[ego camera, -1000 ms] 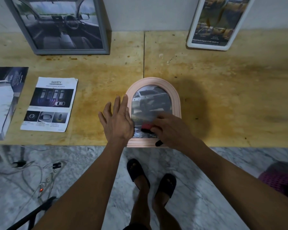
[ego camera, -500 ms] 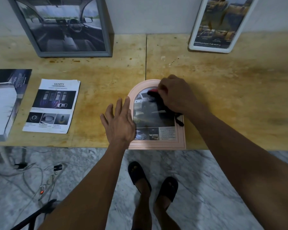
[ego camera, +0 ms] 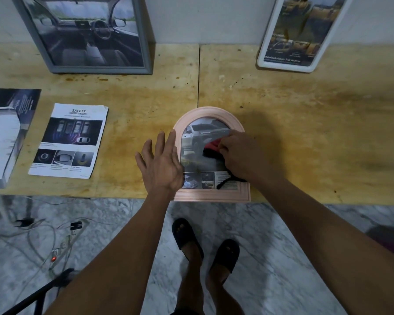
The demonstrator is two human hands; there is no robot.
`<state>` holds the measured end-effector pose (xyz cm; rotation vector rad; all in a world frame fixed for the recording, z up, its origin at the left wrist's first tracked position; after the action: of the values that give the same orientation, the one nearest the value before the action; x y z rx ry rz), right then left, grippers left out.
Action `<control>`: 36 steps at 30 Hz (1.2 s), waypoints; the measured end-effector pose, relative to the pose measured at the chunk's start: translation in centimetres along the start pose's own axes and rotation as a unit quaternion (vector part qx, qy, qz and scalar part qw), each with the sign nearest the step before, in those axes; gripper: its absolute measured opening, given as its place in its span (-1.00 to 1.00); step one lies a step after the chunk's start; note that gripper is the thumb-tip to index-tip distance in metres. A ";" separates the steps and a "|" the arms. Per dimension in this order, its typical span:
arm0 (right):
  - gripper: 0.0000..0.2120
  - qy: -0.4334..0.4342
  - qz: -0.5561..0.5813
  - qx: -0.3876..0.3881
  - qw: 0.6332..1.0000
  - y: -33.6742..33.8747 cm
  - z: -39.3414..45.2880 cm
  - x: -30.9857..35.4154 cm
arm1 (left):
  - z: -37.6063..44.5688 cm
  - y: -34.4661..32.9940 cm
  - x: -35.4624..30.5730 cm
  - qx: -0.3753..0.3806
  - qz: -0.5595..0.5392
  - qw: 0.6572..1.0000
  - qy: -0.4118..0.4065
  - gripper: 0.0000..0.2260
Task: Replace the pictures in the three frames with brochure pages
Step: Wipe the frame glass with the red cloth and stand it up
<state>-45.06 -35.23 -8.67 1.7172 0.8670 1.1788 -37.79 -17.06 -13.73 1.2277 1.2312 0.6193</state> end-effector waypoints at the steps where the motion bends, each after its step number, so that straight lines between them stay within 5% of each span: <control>1: -0.84 -0.003 0.004 0.007 1.000 -0.4 -0.7 0.1 | 0.0 0.0 0.0 0.001 0.000 1.000 0.001 -0.58; 21: -0.82 -0.003 0.139 0.098 0.985 -3.8 -3.8 6.9 | 0.7 0.5 0.8 0.023 -0.005 0.999 -0.040 -0.58; 24: -0.83 -0.135 0.269 -0.023 0.953 -0.3 -3.3 2.1 | 0.7 0.8 0.8 0.024 -0.003 0.998 -0.051 -0.59; 26: -0.81 -0.190 0.238 -0.145 0.941 1.2 -3.6 -1.1 | 0.6 0.7 0.7 0.021 0.002 0.999 -0.049 -0.59; 28: -0.75 -0.182 0.196 -0.180 0.947 0.8 -3.6 -1.8 | 0.6 0.6 0.8 0.023 0.006 0.999 -0.046 -0.59; 33: -0.60 -0.119 0.097 -0.145 0.977 -1.9 -0.7 -0.6 | 0.8 0.5 0.8 0.031 0.008 0.999 -0.042 -0.59; 36: -0.31 -0.102 0.019 -0.076 0.992 -3.2 2.5 -0.2 | 0.8 0.4 0.8 0.034 0.006 0.999 -0.039 -0.59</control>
<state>-42.97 -34.86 -12.12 1.7009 0.6089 1.0452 -36.68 -16.50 -13.71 1.3053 1.1891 0.5374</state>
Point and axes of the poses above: each hand's wrist, its own z-axis towards the middle knuckle, its own y-axis out of the back of the hand, x = y × z, the point moved 8 cm from there along z, towards the middle knuckle, and after that the axes turned 2 degrees about x, right-handed, at the moved point
